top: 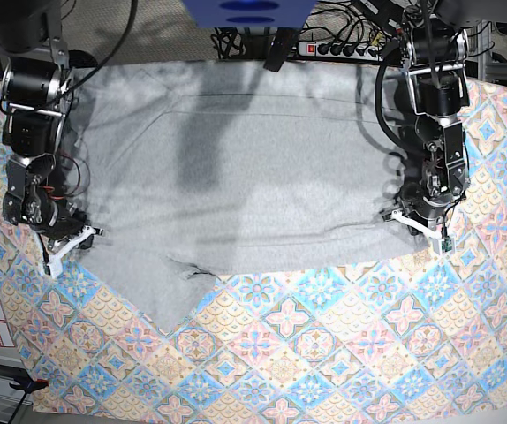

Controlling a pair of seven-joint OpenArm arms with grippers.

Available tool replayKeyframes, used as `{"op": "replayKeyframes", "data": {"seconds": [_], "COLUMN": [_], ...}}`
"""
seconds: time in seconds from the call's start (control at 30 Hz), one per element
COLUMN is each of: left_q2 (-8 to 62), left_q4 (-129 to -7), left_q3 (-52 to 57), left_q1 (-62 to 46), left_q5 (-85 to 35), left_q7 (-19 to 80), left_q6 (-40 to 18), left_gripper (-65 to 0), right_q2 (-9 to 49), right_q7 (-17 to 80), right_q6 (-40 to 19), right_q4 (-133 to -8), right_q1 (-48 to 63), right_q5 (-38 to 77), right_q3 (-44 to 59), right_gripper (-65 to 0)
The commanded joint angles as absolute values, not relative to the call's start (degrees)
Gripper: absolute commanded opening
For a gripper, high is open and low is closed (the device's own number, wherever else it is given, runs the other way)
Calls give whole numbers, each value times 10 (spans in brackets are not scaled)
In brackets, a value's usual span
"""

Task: Fold the T-shirt properly
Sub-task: 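Lift the hem with both grippers and fold it toward the collar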

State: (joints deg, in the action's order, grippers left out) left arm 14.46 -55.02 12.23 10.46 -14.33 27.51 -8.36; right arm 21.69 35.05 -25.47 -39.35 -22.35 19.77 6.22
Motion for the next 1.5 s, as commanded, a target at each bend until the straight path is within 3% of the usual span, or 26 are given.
{"op": "replayKeyframes", "data": {"seconds": [0.0,0.37,0.57,0.93,1.47], "left_q2": [153,149,149,169,166], "left_q4": [-567,-731,-813,-909,-984], "left_q3": [124,124,180,227,224], "left_q1": [112,14,-53,-174,-288], "left_q5": [-143,-143,-157,-286,-308], "left_q7": [277,278,278,278,279], "left_q6": [-80,-80,-81,-81,-82], "left_gripper": [-650,-650,-650,-650,-650], "right_q2": [228,227,227,229,227], "right_q7": [349,421,436,436,436], "right_q6": [-255,-255,-255,-255,-255], "right_q4": [-403,-642,-731,-793,-866], "right_q1": [-219,-102,-38,58,153], "right_q5": [198,200,218,322,336], "right_q3": [75,95,95,145,175], "right_gripper": [-646,-648,-648,-648,-648]}}
